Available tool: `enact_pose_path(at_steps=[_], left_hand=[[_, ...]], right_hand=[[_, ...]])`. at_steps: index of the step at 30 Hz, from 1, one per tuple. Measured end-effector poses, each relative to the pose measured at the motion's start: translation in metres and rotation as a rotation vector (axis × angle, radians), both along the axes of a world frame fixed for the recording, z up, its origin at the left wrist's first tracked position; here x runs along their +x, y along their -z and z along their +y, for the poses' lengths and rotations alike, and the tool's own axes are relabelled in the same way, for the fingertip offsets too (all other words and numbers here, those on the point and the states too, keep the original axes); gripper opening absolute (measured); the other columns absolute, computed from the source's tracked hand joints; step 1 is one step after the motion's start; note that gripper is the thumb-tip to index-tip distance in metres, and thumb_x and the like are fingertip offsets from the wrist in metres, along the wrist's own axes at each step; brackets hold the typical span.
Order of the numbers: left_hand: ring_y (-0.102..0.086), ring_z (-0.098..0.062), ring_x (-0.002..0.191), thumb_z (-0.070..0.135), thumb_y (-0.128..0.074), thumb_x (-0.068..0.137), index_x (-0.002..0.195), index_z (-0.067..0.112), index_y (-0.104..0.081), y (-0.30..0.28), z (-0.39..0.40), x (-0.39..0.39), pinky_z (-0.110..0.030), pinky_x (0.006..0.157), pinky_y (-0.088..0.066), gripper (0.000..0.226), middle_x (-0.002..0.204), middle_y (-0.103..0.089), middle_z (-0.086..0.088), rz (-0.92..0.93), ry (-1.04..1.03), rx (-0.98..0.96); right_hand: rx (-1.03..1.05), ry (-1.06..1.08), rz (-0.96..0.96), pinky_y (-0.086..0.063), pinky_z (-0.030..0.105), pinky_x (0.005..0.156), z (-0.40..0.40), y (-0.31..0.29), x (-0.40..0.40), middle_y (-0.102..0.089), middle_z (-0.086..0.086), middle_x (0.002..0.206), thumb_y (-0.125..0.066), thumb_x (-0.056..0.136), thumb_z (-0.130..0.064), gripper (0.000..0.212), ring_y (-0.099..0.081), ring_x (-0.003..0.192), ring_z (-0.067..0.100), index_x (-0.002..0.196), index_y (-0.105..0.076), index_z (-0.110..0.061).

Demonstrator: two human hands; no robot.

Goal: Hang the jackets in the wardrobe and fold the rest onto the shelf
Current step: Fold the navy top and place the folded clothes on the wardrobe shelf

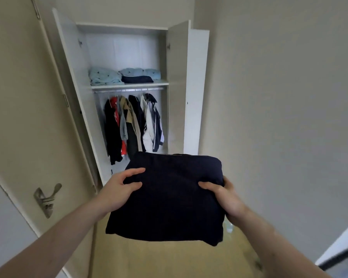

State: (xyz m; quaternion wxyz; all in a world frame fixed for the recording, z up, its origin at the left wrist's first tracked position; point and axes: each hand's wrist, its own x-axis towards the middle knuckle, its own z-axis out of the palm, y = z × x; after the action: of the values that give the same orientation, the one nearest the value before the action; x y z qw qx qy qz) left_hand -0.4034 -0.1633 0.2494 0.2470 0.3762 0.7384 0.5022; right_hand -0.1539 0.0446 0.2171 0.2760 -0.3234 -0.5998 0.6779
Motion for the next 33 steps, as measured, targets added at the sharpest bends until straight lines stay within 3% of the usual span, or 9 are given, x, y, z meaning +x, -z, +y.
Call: enact_pose_path(at_steps=[3,5,10,17,24,30,33], left_hand=[[-0.069,0.007,0.098,0.011,-0.067,0.097,0.127,0.042,-0.069,-0.011,0.025,-0.056,-0.007,0.074,-0.054,0.043,0.123,-0.068,0.017,-0.019,0.006,0.032],[-0.068,0.008,0.096,0.010,-0.068,0.096,0.128,0.040,-0.069,-0.017,0.043,-0.094,-0.003,0.070,-0.051,0.044,0.121,-0.067,0.020,-0.012,0.012,0.047],[-0.059,0.002,0.109,0.008,-0.067,0.093,0.131,0.037,-0.067,-0.032,0.084,-0.183,-0.010,0.081,-0.046,0.048,0.122,-0.061,0.023,0.000,0.033,0.074],[-0.063,-0.003,0.108,0.009,-0.068,0.090,0.127,0.039,-0.070,-0.046,0.142,-0.282,-0.017,0.083,-0.050,0.048,0.121,-0.064,0.020,-0.023,0.042,0.085],[-0.060,0.004,0.100,0.013,-0.068,0.091,0.126,0.044,-0.069,-0.054,0.214,-0.364,-0.008,0.072,-0.047,0.047,0.116,-0.058,0.029,-0.010,0.048,0.087],[-0.057,0.004,0.105,0.012,-0.068,0.091,0.129,0.041,-0.068,-0.069,0.297,-0.439,-0.014,0.083,-0.046,0.048,0.119,-0.057,0.023,0.033,0.022,0.091],[-0.065,0.005,0.097,0.010,-0.068,0.090,0.127,0.040,-0.069,-0.079,0.339,-0.477,-0.009,0.074,-0.050,0.048,0.117,-0.059,0.023,0.043,-0.017,0.103]], right_hand=[[0.025,-0.001,-0.006,-0.062,0.040,0.089,0.026,-0.011,-0.057,-0.079,-0.007,0.111,-0.091,0.071,-0.033,0.064,-0.077,0.100,0.016,0.128,-0.063,-0.025],[0.036,0.017,-0.004,-0.062,0.043,0.092,0.042,-0.016,-0.094,-0.078,-0.005,0.113,-0.091,0.073,-0.031,0.063,-0.076,0.102,0.018,0.129,-0.063,-0.024],[0.041,0.055,-0.004,-0.062,0.042,0.090,0.074,-0.029,-0.181,-0.078,-0.003,0.114,-0.090,0.076,-0.029,0.060,-0.076,0.102,0.019,0.129,-0.062,-0.023],[0.027,0.087,0.004,-0.062,0.039,0.083,0.118,-0.041,-0.270,-0.079,-0.003,0.109,-0.088,0.077,-0.032,0.056,-0.078,0.097,0.019,0.126,-0.063,-0.022],[0.010,0.083,-0.001,-0.060,0.049,0.096,0.193,-0.048,-0.351,-0.076,0.003,0.120,-0.089,0.077,-0.034,0.068,-0.075,0.106,0.027,0.134,-0.058,-0.017],[-0.008,0.054,0.015,-0.060,0.049,0.097,0.282,-0.057,-0.432,-0.075,0.005,0.121,-0.088,0.077,-0.037,0.071,-0.075,0.106,0.028,0.137,-0.056,-0.015],[-0.013,0.031,0.029,-0.060,0.048,0.096,0.329,-0.067,-0.475,-0.077,0.005,0.118,-0.088,0.077,-0.036,0.069,-0.076,0.104,0.027,0.136,-0.057,-0.014]])
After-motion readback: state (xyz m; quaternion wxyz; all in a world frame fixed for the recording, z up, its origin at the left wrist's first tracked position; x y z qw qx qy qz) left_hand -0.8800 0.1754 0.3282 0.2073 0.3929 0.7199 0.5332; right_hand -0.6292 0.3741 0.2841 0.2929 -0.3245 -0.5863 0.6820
